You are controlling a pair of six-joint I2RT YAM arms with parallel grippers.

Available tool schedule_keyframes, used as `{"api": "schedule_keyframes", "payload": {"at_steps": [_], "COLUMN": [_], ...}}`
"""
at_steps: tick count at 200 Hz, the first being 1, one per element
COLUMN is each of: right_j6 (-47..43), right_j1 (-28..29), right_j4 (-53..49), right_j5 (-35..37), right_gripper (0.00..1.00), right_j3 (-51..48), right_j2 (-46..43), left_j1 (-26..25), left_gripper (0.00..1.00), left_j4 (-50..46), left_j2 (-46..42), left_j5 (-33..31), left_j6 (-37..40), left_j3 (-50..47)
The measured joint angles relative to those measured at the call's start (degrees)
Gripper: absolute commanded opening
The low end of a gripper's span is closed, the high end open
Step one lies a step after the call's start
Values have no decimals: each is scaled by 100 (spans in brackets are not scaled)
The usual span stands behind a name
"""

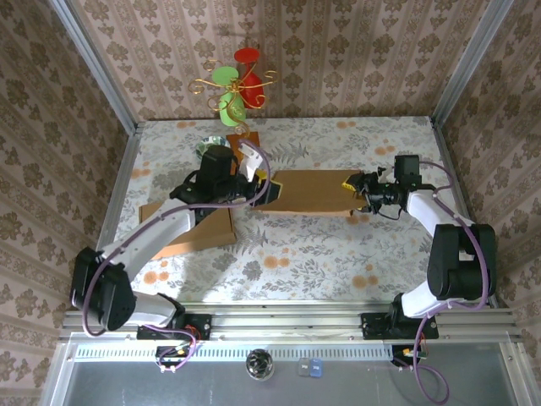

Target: Fold the paper box

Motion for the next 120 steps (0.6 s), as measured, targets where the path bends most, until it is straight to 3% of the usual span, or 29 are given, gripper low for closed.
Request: {"api": "schedule_keyframes", "payload": {"at_steps": [58,88,120], "right_j6": [1174,1528,1672], "right_j1": [-2,-7,-7], "right_j4": [-890,-1220,-1591], "right_j5": [-267,-444,-588], "right_gripper": [45,45,45], "right_j3": [245,343,343], "right_j2": [-313,-396,-413], "left_j1": [-295,-393,-393], "left_gripper": [89,93,94], "left_j4": [-966,-1169,-1213], "left_j2": [-295,-289,-122], "left_j5": [-389,-643,-990], "left_j6": [2841,3891,4470], "left_j3": [-17,-44,-44]}}
